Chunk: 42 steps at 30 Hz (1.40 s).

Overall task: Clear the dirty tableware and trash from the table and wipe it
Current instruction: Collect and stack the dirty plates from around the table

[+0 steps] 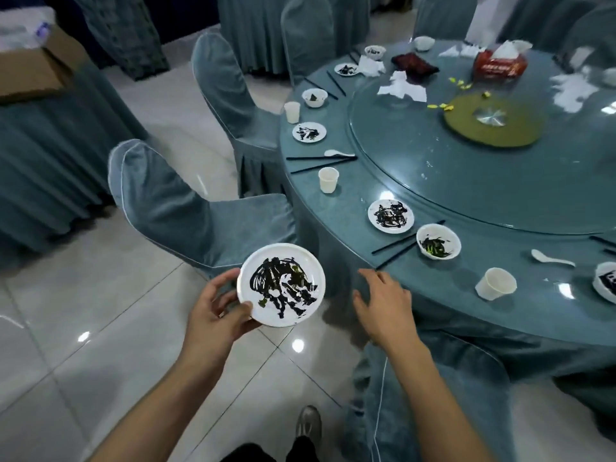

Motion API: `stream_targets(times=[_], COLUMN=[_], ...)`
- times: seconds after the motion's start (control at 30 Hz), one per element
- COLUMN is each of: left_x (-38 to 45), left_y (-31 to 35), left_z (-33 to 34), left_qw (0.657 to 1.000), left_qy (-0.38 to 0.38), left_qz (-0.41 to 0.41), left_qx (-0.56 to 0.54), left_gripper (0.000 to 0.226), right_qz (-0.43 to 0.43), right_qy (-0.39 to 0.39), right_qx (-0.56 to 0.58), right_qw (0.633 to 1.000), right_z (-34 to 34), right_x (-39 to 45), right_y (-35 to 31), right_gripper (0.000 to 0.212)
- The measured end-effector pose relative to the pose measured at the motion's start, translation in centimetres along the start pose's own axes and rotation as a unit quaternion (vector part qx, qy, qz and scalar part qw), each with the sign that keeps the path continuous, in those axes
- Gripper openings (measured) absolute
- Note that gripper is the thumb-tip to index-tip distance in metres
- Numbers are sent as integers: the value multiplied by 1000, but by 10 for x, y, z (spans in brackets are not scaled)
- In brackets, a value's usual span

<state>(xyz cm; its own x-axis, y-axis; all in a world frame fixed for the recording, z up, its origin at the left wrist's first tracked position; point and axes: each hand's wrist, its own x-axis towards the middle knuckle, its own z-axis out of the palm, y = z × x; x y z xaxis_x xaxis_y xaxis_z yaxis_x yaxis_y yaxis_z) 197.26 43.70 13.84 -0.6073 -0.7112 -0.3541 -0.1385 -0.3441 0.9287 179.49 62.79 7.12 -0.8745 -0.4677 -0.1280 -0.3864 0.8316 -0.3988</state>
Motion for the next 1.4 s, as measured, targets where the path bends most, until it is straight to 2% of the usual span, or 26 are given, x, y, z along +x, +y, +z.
stream_targets(times=[0.27, 0.47, 0.63, 0.73, 0.87, 0.97, 1.07, 1.3, 1.4], left_x=[98, 195, 272, 317, 351, 367, 380, 399, 406], left_y=[14, 36, 66, 80, 93, 95, 94, 97, 97], left_z=[24, 60, 83, 94, 108, 113, 117, 121, 123], left_qw=[998, 991, 978, 969, 966, 966, 965, 969, 971], left_qy=[-54, -118, -170, -198, -213, -209, -202, -175, -168], left_qz=[-32, -48, -60, -57, -71, -86, -97, -99, -97], left_qx=[10, 49, 105, 133, 128, 129, 134, 146, 142], left_gripper=[50, 53, 54, 56, 55, 55, 55, 55, 56], right_qz=[53, 177, 310, 385, 432, 444, 443, 496, 473], right_qy=[1, -26, -82, -87, -73, -30, 60, 255, 310], right_qx=[-63, -31, 31, 80, 105, 104, 89, 234, 312], right_qw=[997, 983, 947, 915, 893, 889, 890, 796, 763], right_z=[-5, 16, 36, 49, 66, 78, 88, 80, 61], right_x=[90, 177, 250, 281, 300, 309, 316, 326, 327], right_y=[7, 21, 32, 41, 46, 49, 56, 57, 39], right_gripper=[44, 49, 61, 66, 62, 47, 34, 12, 23])
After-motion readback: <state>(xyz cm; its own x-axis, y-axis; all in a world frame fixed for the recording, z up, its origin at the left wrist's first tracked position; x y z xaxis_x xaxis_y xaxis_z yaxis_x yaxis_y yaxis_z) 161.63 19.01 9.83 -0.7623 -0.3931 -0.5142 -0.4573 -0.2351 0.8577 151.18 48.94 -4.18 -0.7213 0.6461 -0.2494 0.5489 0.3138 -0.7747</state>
